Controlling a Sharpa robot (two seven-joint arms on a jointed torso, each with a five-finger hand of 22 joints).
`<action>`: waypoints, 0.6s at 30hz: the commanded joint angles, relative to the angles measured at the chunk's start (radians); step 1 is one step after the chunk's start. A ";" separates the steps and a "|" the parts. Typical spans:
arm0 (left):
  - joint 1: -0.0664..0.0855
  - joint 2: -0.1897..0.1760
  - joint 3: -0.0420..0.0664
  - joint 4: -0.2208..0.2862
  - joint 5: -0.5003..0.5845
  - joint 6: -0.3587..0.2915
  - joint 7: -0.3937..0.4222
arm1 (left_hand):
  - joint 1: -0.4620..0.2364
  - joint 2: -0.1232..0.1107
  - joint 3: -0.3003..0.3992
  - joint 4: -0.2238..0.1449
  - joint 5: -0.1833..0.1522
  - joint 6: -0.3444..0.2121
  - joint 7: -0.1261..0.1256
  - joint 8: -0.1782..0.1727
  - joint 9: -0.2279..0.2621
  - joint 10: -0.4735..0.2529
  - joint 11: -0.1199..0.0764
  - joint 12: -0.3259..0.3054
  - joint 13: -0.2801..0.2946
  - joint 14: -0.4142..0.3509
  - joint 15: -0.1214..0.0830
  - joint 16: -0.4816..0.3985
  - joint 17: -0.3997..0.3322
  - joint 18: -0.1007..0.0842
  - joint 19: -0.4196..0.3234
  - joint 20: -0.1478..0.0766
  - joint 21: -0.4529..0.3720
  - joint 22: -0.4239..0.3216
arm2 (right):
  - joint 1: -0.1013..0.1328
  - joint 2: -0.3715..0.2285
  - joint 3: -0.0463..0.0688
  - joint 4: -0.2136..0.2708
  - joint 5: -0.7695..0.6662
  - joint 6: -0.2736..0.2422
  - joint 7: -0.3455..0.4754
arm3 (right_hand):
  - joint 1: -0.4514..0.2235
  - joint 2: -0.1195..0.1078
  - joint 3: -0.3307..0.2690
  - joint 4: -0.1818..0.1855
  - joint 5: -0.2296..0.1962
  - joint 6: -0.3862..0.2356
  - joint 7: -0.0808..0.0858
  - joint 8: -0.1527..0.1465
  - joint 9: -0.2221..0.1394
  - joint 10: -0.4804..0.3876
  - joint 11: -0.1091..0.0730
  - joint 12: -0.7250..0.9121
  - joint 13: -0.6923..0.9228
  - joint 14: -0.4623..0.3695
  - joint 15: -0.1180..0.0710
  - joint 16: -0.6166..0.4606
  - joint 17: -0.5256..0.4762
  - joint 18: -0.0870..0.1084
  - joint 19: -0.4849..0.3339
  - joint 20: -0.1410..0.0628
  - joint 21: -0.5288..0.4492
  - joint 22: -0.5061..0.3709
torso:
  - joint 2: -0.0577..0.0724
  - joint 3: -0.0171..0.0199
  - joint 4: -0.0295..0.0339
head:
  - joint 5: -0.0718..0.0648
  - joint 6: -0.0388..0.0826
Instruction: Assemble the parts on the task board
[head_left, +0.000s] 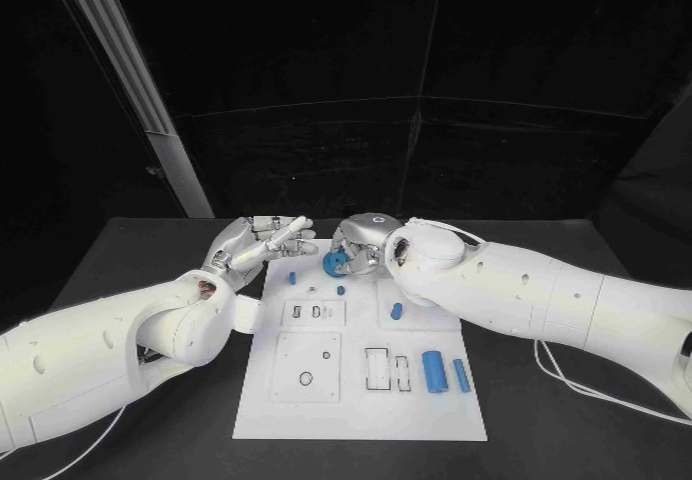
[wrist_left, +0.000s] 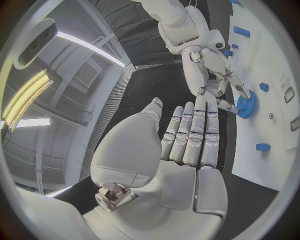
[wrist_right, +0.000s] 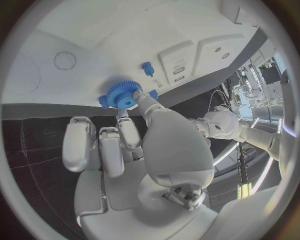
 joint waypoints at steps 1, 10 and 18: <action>0.001 0.001 0.000 0.001 -0.007 0.011 0.006 | 0.006 0.007 0.001 -0.006 -0.002 0.001 0.005 -0.006 -0.001 -0.001 0.001 -0.007 -0.001 -0.002 0.001 -0.005 0.002 0.007 0.006 0.000 0.005 -0.002 | -0.001 0.004 -0.002 -0.008 -0.031 0.013 -0.021 | -0.003 0.002 0.000 0.005 -0.005 0.017 -0.011 -0.005 -0.003 -0.007 0.001 -0.010 -0.007 0.079 -0.003 -0.001 0.139 -0.007 0.002 -0.004 0.003 0.000 | -0.001 -0.0005 -0.0007 | -0.002 0.001; 0.001 0.003 0.000 0.000 -0.007 0.011 0.006 | 0.006 0.007 0.001 -0.006 -0.002 0.001 0.005 -0.006 -0.001 -0.001 0.001 -0.007 -0.001 -0.002 0.001 -0.005 0.002 0.007 0.006 0.000 0.005 -0.002 | -0.003 0.020 -0.003 -0.026 -0.037 -0.031 -0.028 | -0.011 -0.010 0.007 0.007 -0.020 -0.032 0.004 -0.039 -0.010 -0.018 0.014 -0.026 -0.021 0.078 0.007 -0.003 0.138 -0.008 0.000 0.004 0.003 0.000 | -0.001 -0.0002 -0.0016 | -0.002 0.002; 0.001 0.004 0.000 -0.001 -0.007 0.011 0.005 | 0.006 0.007 0.001 -0.006 -0.002 0.001 0.005 -0.006 -0.001 -0.001 0.001 -0.007 -0.001 -0.002 0.001 -0.005 0.002 0.007 0.006 0.000 0.005 -0.002 | -0.003 0.034 -0.003 -0.032 -0.037 -0.026 -0.025 | -0.016 -0.015 0.006 0.008 -0.033 -0.037 0.007 -0.045 -0.008 -0.022 0.017 -0.031 -0.026 0.078 0.010 -0.004 0.137 -0.007 0.000 0.007 0.003 0.001 | -0.001 -0.0006 -0.0007 | -0.001 -0.001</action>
